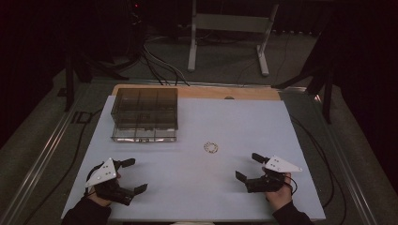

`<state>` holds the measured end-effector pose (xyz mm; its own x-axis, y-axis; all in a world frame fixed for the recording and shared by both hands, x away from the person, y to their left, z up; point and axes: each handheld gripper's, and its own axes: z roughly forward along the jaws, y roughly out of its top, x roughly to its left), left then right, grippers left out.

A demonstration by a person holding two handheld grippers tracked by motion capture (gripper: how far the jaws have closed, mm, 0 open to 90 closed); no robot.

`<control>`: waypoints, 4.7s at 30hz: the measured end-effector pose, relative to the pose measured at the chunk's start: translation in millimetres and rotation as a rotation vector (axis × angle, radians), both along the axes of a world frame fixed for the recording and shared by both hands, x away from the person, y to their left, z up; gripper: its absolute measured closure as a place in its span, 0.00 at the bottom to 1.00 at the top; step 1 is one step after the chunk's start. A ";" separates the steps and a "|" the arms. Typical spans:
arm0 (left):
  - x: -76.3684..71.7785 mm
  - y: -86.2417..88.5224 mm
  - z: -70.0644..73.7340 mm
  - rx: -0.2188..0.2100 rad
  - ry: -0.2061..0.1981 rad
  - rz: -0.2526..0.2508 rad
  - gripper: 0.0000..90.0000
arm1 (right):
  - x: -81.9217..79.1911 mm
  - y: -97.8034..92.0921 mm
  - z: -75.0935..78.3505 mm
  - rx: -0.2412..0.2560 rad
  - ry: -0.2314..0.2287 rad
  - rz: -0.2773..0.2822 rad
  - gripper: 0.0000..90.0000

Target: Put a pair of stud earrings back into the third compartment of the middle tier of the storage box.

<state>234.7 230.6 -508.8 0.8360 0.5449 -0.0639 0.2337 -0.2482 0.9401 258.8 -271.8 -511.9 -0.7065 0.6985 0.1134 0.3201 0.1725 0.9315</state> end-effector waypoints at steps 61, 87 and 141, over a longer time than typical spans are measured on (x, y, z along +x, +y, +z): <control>4.2 -7.8 0.3 -0.038 0.021 -0.021 0.01 | 39.1 26.9 70.8 0.001 -0.060 0.033 0.00; 3.2 -8.4 1.2 -0.041 0.018 -0.025 0.01 | 68.2 53.0 67.9 -0.031 -0.016 0.062 0.00; 3.7 -7.4 0.4 -0.049 0.023 -0.030 0.01 | 124.2 92.5 -13.3 -0.363 0.275 -0.027 0.87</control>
<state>238.3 223.3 -508.4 0.8500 0.5152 -0.1096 0.2488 -0.2094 0.9456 383.0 -179.3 -525.3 -0.6657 0.7452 0.0386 0.5560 0.4608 0.6917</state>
